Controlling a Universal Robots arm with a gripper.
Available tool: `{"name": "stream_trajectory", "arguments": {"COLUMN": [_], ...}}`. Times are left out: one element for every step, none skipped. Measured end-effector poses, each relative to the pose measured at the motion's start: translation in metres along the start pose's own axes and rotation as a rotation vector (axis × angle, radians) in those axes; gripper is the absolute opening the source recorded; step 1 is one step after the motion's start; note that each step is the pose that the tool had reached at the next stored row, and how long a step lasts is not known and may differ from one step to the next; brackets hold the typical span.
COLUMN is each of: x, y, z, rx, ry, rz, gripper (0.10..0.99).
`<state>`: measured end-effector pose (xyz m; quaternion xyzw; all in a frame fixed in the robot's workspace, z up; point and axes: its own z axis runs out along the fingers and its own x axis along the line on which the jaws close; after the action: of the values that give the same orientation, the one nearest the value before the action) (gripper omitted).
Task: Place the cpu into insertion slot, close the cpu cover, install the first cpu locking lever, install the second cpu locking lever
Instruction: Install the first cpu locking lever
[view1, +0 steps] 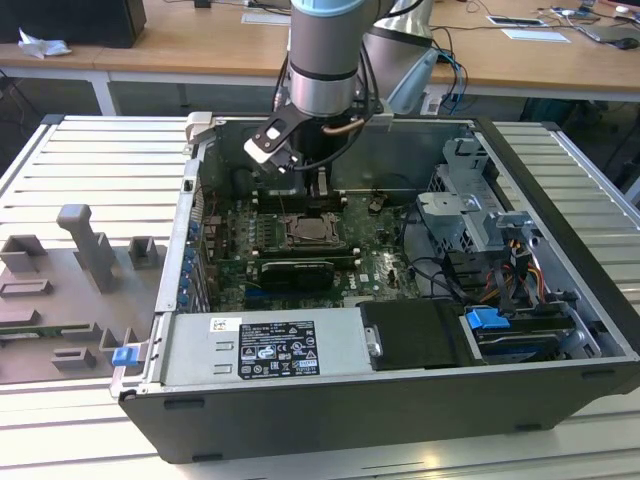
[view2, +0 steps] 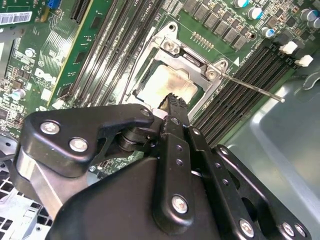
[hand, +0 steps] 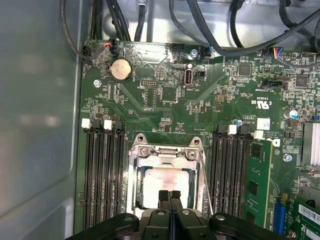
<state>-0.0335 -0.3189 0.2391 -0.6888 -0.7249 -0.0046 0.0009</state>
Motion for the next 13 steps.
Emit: {"name": "stream_trajectory", "arguments": {"x": [0.0000,0.0000,0.0000,0.0001,0.0001,0.0002,0.0002,0.0002,0.0002,0.0003,0.0003,0.0003,0.0003], "y": [0.0000,0.0000,0.0000,0.0001,0.0001,0.0001,0.0001,0.0001,0.0002,0.0002,0.0002,0.0001,0.0001], "z": [-0.0014,-0.0033,-0.0057,-0.0086,-0.0138,-0.0187,-0.0255,-0.0286,-0.0306,-0.0318,-0.0318,-0.0317,-0.0317], "rx": [0.000,0.000,0.000,0.000,0.000,0.000,0.000,0.000,0.000,0.000,-0.001,-0.003,-0.004], "ry": [0.0001,0.0000,0.0001,0.0001,0.0000,0.0002,0.0001,-0.0001,0.0000,0.0000,0.0002,0.0002,0.0001], "rz": [0.000,0.000,0.000,0.000,0.000,0.000,0.000,0.000,0.000,0.000,0.000,0.000,0.000], "gripper": [0.106,0.106,0.106,0.106,0.106,0.106,0.106,0.106,0.106,0.106,0.106,0.106,0.106]}}
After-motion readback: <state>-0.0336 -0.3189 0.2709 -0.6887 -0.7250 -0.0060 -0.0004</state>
